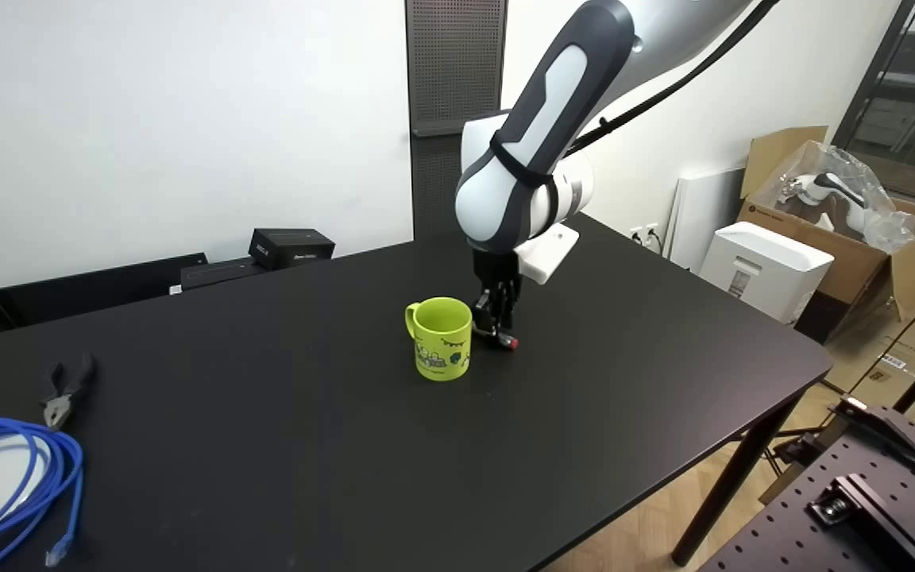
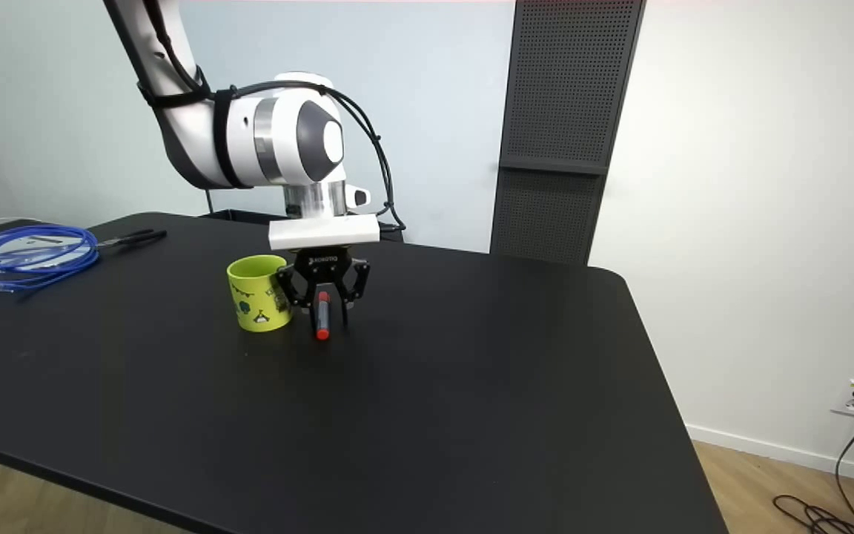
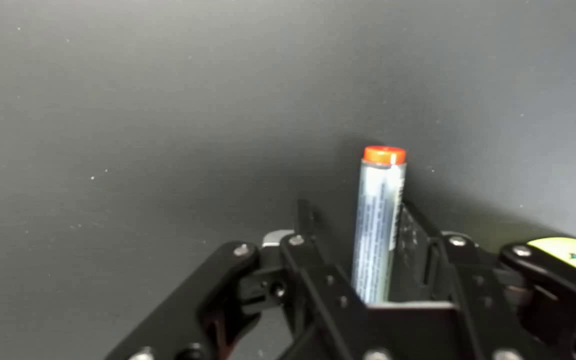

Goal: Remove the marker from the yellow mug, put the marker back in the mug, remove the marker from the mug again

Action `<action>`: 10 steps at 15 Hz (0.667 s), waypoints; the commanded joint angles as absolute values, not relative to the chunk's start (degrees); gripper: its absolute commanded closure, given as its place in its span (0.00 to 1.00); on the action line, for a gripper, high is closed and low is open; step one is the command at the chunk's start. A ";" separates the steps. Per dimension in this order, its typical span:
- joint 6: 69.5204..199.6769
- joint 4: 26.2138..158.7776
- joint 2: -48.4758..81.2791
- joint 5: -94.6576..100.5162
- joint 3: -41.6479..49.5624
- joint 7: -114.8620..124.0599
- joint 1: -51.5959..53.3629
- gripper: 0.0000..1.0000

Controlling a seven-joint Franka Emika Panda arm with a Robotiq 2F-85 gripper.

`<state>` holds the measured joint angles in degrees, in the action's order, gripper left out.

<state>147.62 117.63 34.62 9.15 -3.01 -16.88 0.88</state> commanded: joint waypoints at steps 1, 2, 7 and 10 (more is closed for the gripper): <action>145.90 114.95 36.01 9.89 -2.77 -15.91 1.34 0.81; 145.85 114.87 36.02 9.90 -2.79 -15.97 1.33 0.89; 144.93 116.40 33.26 10.82 -2.50 -15.32 2.28 0.95; 141.55 118.22 29.06 12.83 -1.07 -12.62 4.25 0.95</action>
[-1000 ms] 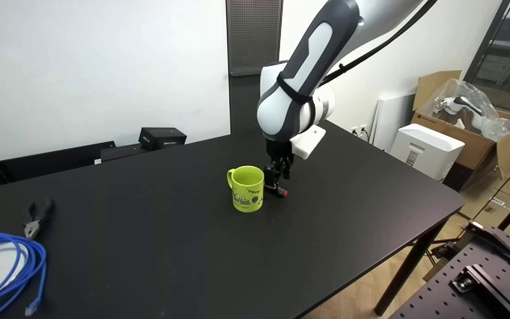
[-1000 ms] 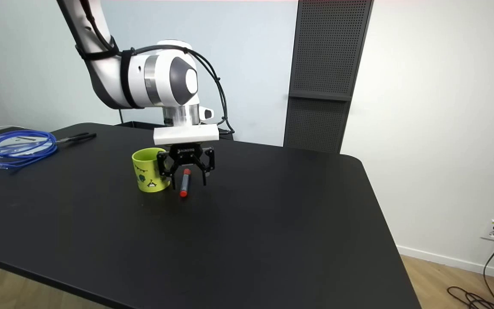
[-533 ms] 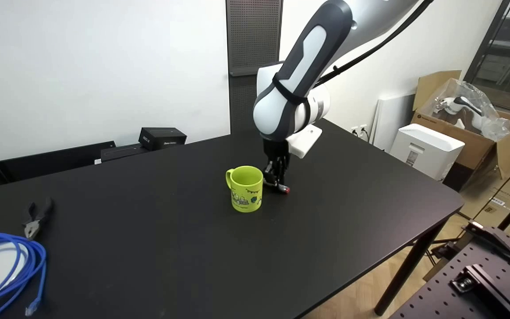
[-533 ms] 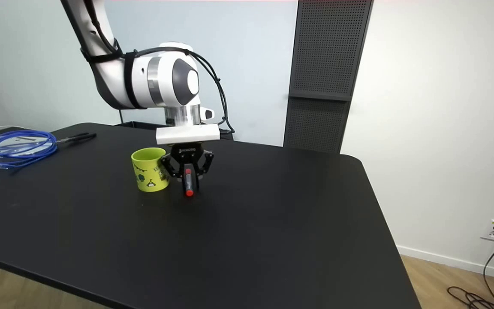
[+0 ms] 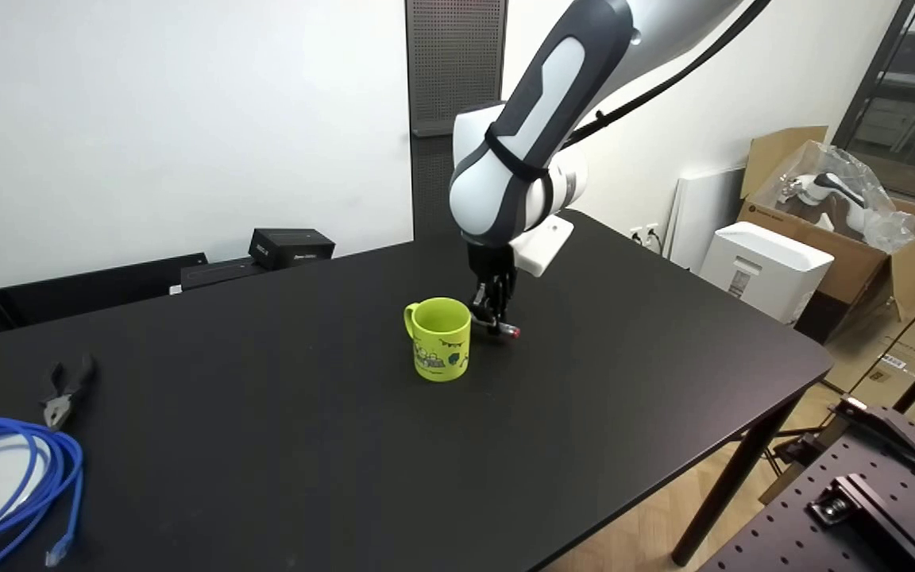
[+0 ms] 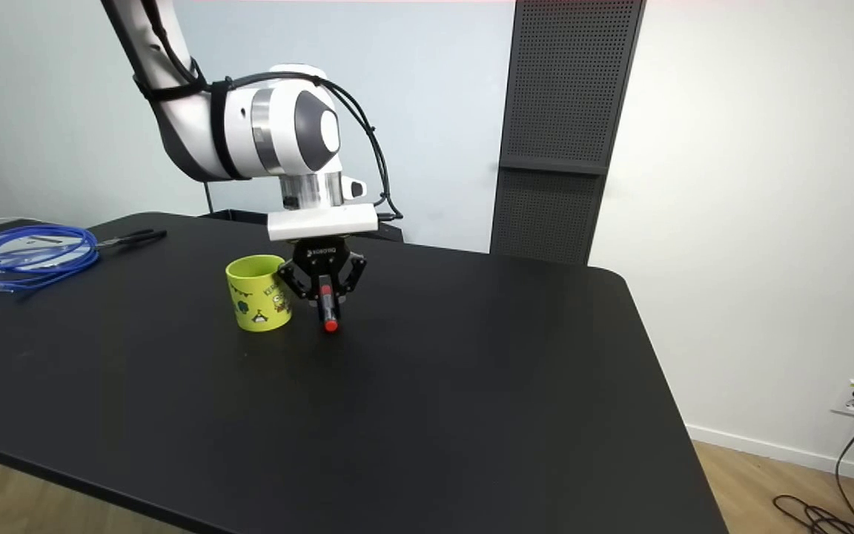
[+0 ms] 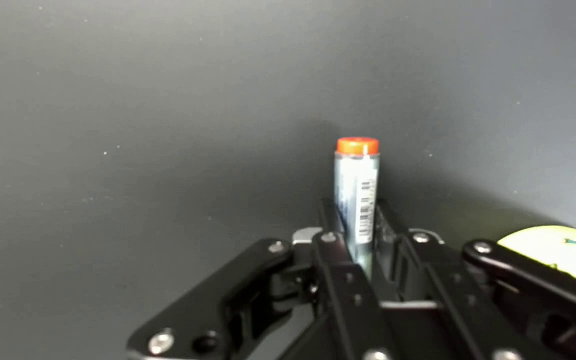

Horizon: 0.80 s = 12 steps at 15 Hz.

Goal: Remove the marker from the yellow mug, put the marker back in the mug, remove the marker from the mug again

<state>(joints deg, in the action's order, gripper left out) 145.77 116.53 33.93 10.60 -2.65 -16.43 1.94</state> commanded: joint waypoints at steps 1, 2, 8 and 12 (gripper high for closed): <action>139.98 118.60 27.62 13.75 -0.57 -11.50 5.06 0.95; 137.37 118.91 25.75 14.72 -0.23 -10.33 5.98 0.95; 120.50 116.44 17.89 17.83 -2.29 -6.08 9.38 0.95; 107.31 111.71 17.45 15.45 -4.77 -6.15 10.00 0.95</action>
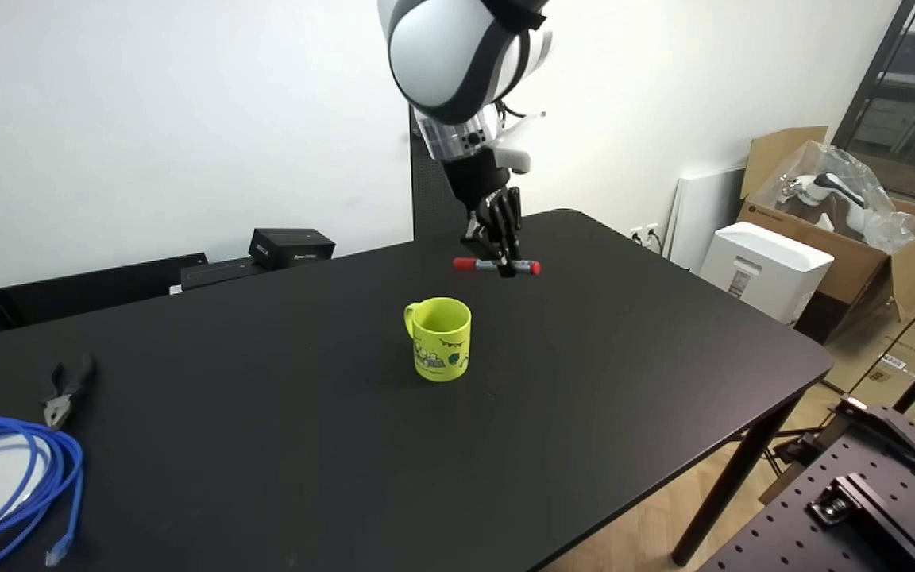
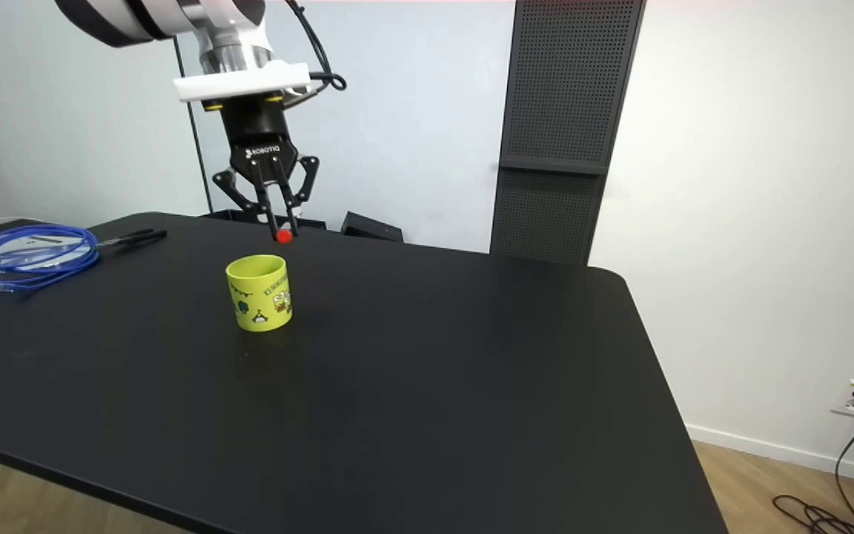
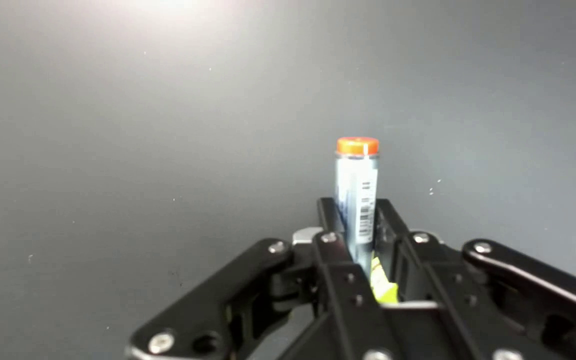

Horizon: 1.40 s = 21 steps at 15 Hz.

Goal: Remove the marker from the yellow mug, put the marker back in the mug, remove the marker from the mug again

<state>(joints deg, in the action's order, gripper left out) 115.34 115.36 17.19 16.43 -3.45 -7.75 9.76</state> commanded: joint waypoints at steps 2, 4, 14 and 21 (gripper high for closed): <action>102.10 109.15 18.76 14.56 -5.54 -6.52 9.96 0.95; 98.23 106.96 20.28 13.47 -6.01 -6.83 9.69 0.95; 86.90 95.92 30.74 7.42 -6.16 -6.79 9.44 0.95; 85.54 87.91 38.64 7.16 -6.17 -7.86 9.49 0.95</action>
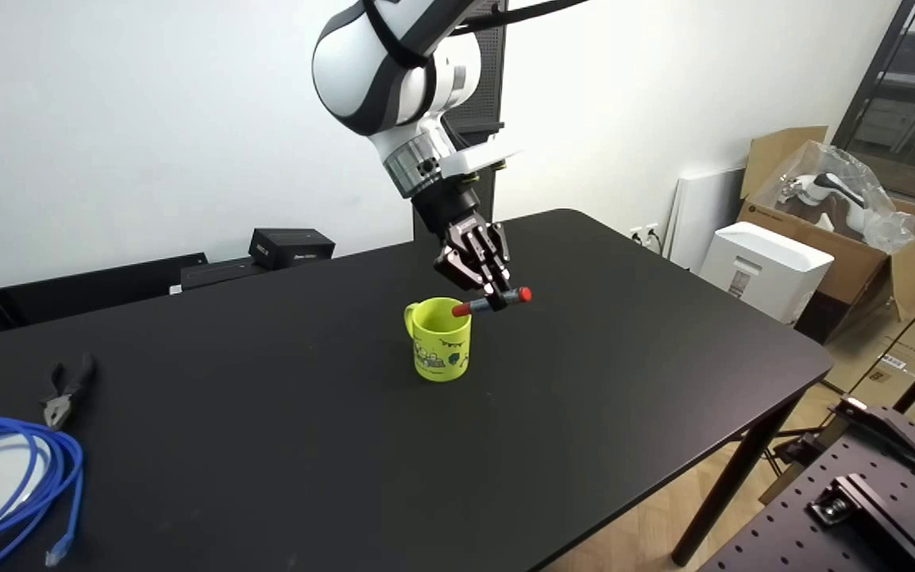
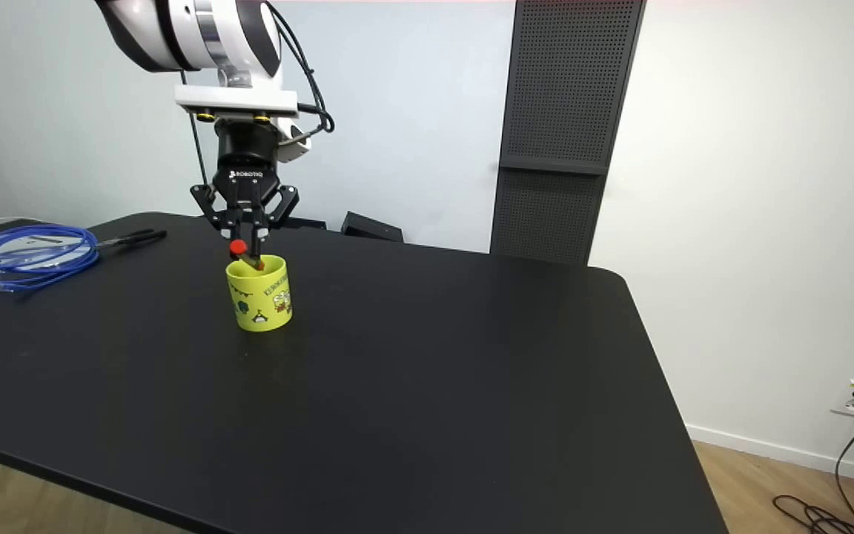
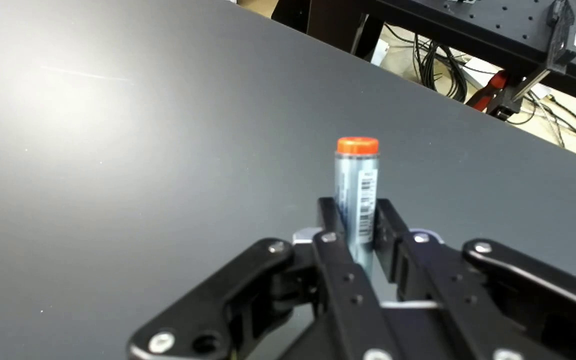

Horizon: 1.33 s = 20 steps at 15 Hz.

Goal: Remove the marker from the yellow mug, put the marker back in the mug, remove the marker from the mug again

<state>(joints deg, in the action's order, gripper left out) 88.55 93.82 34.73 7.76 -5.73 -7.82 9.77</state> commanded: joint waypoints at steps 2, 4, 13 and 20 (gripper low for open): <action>85.17 85.81 40.43 7.33 -6.23 -8.17 9.64 0.95; 84.76 83.81 41.99 7.28 -6.31 -8.32 9.76 0.95; 85.12 79.46 44.44 7.97 -6.74 -9.58 10.24 0.20; 102.88 92.55 35.14 15.26 -7.16 -7.08 13.52 0.00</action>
<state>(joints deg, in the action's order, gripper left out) 93.48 83.98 41.33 13.00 -7.05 -10.10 12.65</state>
